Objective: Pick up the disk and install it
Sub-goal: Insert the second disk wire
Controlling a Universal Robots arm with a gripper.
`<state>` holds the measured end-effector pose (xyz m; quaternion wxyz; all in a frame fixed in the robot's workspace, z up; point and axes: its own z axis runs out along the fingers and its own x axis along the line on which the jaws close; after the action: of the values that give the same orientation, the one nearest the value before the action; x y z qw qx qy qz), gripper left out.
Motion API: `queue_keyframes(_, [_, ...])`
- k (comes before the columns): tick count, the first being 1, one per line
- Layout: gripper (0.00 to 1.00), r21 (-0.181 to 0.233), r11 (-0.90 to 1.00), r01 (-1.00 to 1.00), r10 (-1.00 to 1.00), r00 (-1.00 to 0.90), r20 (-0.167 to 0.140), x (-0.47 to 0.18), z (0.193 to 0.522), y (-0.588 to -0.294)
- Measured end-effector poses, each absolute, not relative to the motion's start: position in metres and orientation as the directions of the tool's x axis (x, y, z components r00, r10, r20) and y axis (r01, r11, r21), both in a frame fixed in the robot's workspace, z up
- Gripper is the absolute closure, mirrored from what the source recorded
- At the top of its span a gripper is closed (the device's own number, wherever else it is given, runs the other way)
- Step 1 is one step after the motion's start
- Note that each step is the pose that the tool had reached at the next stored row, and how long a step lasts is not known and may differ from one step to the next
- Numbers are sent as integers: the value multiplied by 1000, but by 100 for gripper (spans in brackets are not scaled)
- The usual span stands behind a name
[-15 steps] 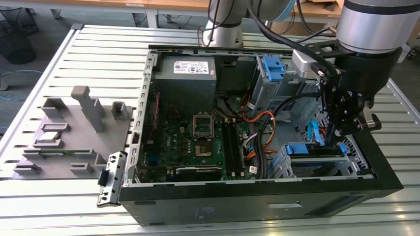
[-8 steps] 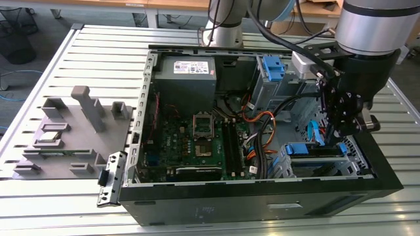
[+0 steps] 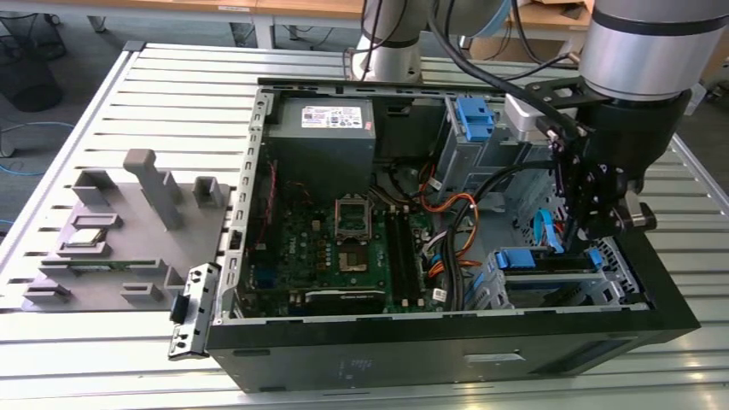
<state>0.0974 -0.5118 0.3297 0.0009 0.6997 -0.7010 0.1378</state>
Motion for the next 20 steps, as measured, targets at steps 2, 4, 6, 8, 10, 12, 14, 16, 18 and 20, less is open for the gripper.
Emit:
queue_keyframes(2, [83, -192, -17, -981, -981, -21, 194, 97, 329, -512])
queue_keyframes(4, [83, -192, -17, -981, -981, -21, 193, 97, 329, -512])
queue_keyframes(6, [83, -192, -17, -981, -981, -21, 193, 97, 329, -512])
queue_keyframes(8, [83, -192, -17, -981, -981, -21, 193, 97, 329, -512])
queue_keyframes(10, [83, -192, -17, -981, -981, -21, 192, 97, 329, -512])
queue_keyframes(12, [83, -192, -17, -981, -981, -21, 191, 97, 329, -512])
queue_keyframes(14, [83, -192, -16, -981, -981, -21, 190, 97, 328, -512])
queue_keyframes(16, [83, -192, -17, -981, -981, -21, 191, 97, 328, -512])
queue_keyframes(18, [83, -192, -16, -981, -981, -21, 191, 97, 328, -513])
queue_keyframes(20, [83, -192, -16, -981, -982, -21, 190, 97, 327, -513])
